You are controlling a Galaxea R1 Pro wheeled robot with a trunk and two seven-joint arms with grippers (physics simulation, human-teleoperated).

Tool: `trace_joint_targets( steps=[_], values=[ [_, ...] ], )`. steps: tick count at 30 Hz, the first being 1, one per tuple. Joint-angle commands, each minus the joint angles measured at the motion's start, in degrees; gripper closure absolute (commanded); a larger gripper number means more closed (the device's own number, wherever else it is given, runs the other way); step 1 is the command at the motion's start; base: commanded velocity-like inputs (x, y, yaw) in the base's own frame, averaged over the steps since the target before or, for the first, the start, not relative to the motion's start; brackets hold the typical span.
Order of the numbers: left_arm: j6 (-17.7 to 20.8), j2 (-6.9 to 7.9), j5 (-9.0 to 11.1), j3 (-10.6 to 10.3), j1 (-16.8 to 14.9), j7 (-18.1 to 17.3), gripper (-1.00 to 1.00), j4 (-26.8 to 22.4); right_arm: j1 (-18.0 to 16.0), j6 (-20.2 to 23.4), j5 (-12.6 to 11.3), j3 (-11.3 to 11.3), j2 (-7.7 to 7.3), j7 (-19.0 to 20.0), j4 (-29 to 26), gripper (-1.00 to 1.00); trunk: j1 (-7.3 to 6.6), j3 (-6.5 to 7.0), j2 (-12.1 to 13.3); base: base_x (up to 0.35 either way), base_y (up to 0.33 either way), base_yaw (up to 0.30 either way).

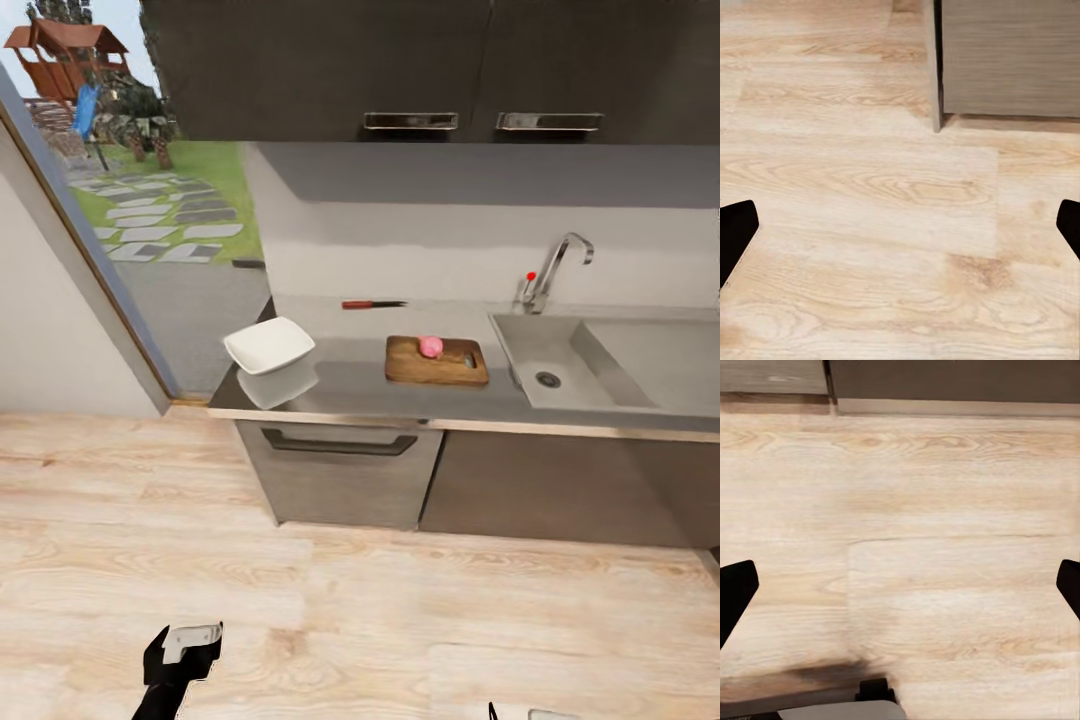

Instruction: In the kitchen, take the Vidalia onion out of the sink, dice it on the chopping board with the paring knife, put the diced onion into the bowl on the countertop, then place both the paring knife and the chopping board into the sink.

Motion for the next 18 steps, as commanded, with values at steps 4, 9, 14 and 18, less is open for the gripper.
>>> trace_joint_targets(
  steps=[4,9,14,18],
  values=[
    [-0.20,0.10,-0.03,-0.49,-0.06,0.38,-1.00,0.14,-0.06,-0.18,-0.32,0.49,-0.07,-0.44,-0.06,-1.00,0.04,0.27,-0.10,0.008,0.327,-0.115],
    [-0.20,0.24,-0.03,-0.49,-0.06,0.38,-1.00,0.14,-0.06,-0.18,-0.34,0.49,-0.07,-0.44,-0.06,-1.00,0.04,0.72,-0.10,0.001,0.331,-0.115],
    [-0.23,0.25,-0.03,-0.49,-0.06,0.38,-1.00,0.13,-0.06,-0.18,-0.34,0.49,-0.07,-0.47,-0.06,-1.00,0.04,1.17,-0.10,0.000,0.333,-0.115],
    [-0.19,0.25,-0.03,-0.49,-0.06,0.38,-1.00,0.13,-0.06,-0.18,-0.34,0.49,-0.07,-0.45,-0.06,-1.00,0.04,1.53,-0.10,0.000,0.333,-0.115]
  ],
)
